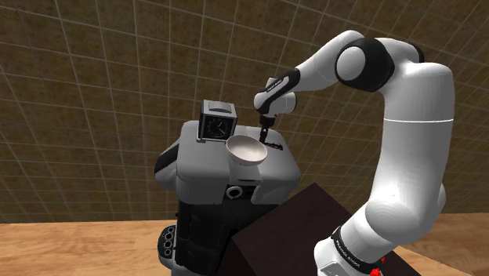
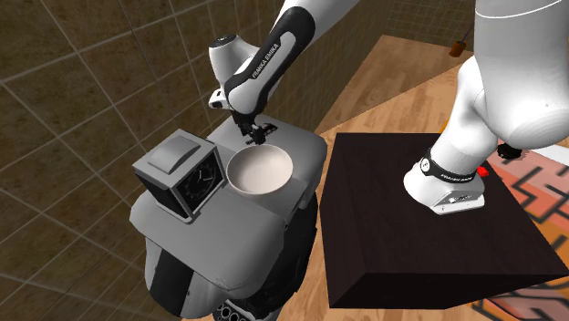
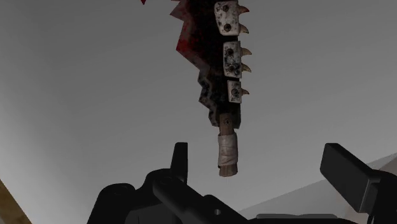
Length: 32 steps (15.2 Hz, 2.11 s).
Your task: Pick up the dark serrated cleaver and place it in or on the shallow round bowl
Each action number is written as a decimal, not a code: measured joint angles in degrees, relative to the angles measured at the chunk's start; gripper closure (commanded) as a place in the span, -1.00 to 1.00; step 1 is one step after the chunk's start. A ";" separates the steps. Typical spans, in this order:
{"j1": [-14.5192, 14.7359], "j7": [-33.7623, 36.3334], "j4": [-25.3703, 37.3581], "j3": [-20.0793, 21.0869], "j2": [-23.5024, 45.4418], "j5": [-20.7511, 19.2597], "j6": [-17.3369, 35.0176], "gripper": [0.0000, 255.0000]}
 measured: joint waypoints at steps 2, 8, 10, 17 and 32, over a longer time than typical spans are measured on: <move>-0.06 0.03 0.17 -0.06 0.29 0.09 0.50 -1.00; -0.15 -0.20 0.28 -0.10 0.53 0.28 1.08 1.00; -0.16 -0.35 0.01 -0.04 0.48 0.28 0.91 1.00; -0.09 -0.50 -1.22 -0.06 -0.07 0.15 1.16 1.00; 1.22 1.00 -0.28 -1.15 -6.57 -1.70 -6.60 1.00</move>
